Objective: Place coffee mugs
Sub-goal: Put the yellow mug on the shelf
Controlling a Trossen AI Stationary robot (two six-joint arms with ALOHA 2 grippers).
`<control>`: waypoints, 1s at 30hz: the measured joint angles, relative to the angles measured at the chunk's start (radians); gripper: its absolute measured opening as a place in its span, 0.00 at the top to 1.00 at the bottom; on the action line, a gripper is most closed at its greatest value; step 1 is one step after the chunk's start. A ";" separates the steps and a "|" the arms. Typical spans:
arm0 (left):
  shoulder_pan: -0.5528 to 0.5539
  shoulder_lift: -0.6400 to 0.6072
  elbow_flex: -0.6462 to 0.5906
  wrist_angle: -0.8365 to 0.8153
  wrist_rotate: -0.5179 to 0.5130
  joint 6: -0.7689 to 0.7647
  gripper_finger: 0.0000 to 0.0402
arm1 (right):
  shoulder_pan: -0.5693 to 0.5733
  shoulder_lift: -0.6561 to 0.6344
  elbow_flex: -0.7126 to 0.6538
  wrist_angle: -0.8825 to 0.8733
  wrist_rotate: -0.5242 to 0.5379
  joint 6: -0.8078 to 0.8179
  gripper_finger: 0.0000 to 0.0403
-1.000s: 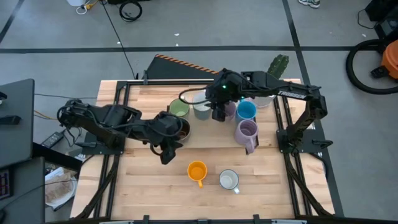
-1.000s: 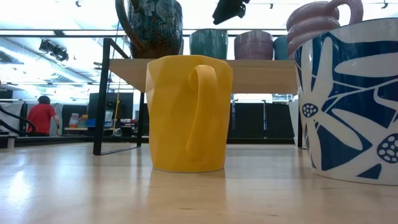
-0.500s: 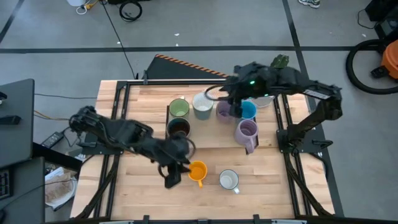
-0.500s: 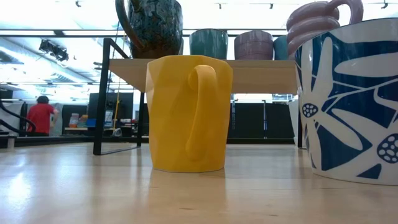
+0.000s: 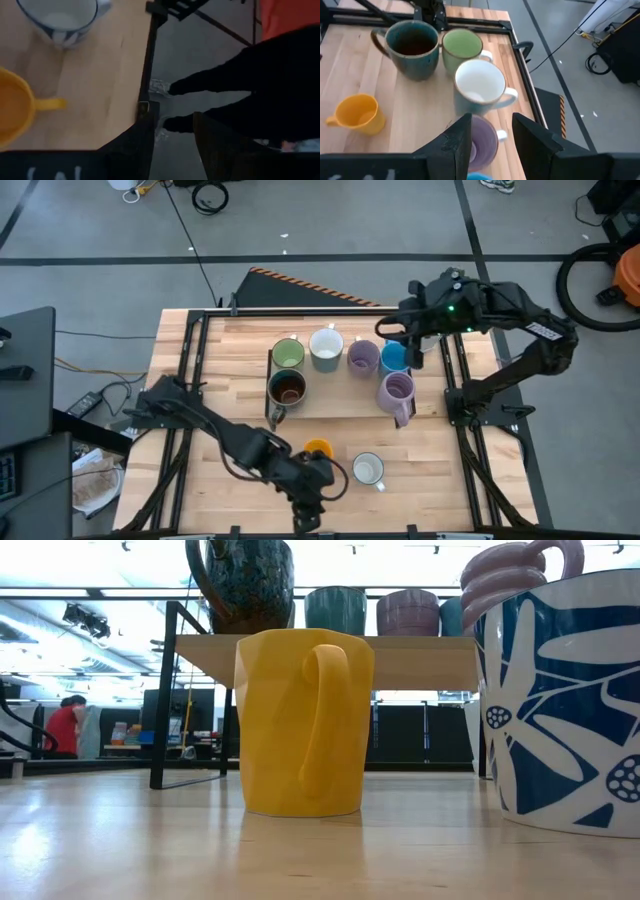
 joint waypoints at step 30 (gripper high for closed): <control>0.116 0.221 0.104 -0.274 -0.183 -0.225 0.53 | 0.008 -0.021 0.000 -0.062 -0.055 -0.003 0.64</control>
